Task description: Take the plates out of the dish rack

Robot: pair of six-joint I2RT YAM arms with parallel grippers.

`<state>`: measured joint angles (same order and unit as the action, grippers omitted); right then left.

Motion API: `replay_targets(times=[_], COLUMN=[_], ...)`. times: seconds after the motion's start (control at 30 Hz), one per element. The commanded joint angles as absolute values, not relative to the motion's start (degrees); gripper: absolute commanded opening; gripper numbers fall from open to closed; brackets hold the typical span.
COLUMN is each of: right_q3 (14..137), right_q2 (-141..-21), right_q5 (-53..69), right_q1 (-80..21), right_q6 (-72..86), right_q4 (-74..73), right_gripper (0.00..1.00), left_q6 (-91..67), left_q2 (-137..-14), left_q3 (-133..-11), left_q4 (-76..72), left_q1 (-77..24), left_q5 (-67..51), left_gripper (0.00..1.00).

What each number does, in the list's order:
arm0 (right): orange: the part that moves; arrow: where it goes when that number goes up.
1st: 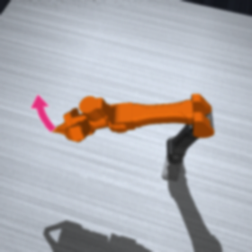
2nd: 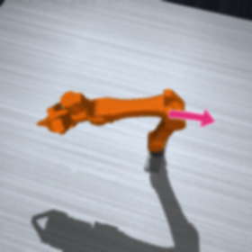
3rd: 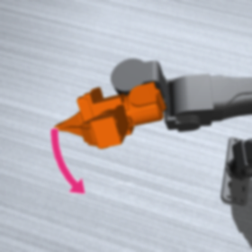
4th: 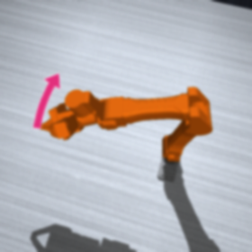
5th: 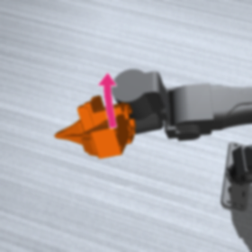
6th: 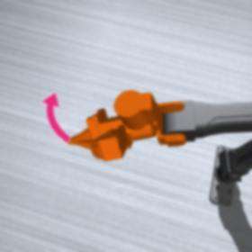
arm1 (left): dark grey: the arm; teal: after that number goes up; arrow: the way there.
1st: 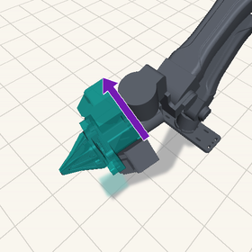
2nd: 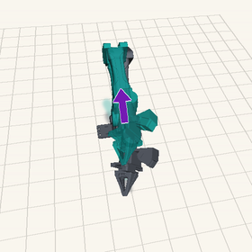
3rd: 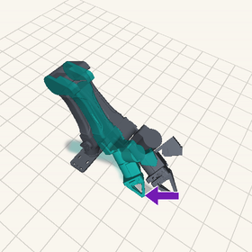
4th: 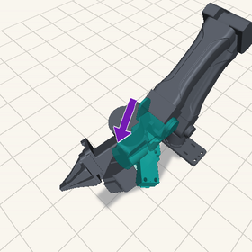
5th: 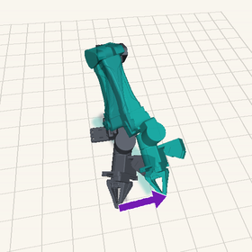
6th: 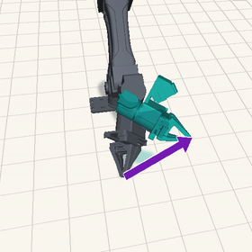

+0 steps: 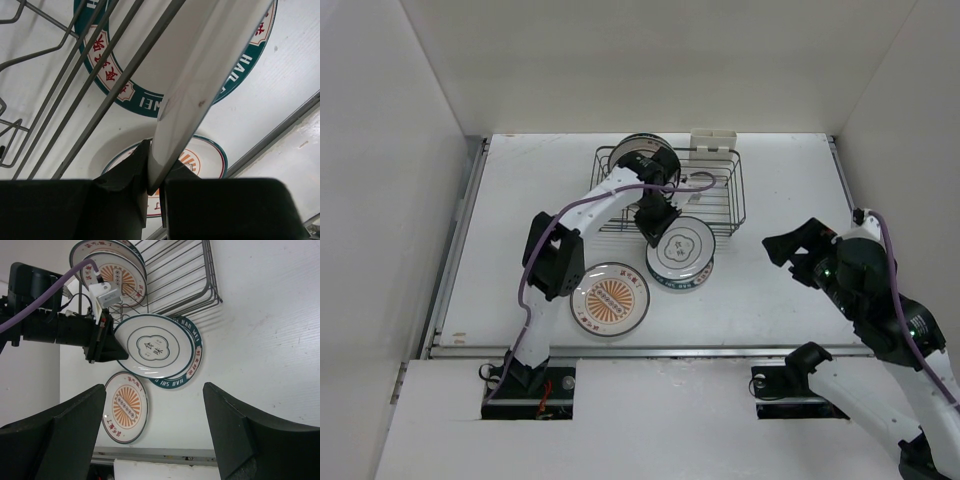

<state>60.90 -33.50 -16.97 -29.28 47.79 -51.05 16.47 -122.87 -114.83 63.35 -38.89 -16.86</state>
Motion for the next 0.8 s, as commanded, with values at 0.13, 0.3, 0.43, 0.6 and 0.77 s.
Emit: replay_targets(times=[0.13,0.3,0.43,0.6,0.77], right_q3=[61.00,61.00,61.00,61.00,61.00], right_q2=[-32.70,-32.70,-32.17,-31.65,-31.64], right_q5=[-16.52,-16.52,-16.52,-17.05,-17.05], right_q1=[-29.00,-29.00,-29.00,-29.00,-29.00], right_q6=[47.02,47.02,47.02,47.02,47.02], right_q4=[-50.54,-50.54,-51.06,-51.59,-51.59], right_gripper=[0.84,0.84,0.84,0.84,0.84], left_q6=[20.47,23.02,24.17,23.03,23.64], left_q2=[-123.40,-123.40,-123.40,-124.45,-126.29], left_q3=[-113.55,-112.41,-111.27,-110.65,-112.93], left_q4=[66.70,67.85,68.73,68.12,69.08], left_q1=[-38.76,-41.74,-44.99,-45.00,-45.53], left_q5=[-18.11,-18.63,-18.11,-17.41,-16.88], left_gripper=[0.00,0.00,0.00,0.00,0.00])
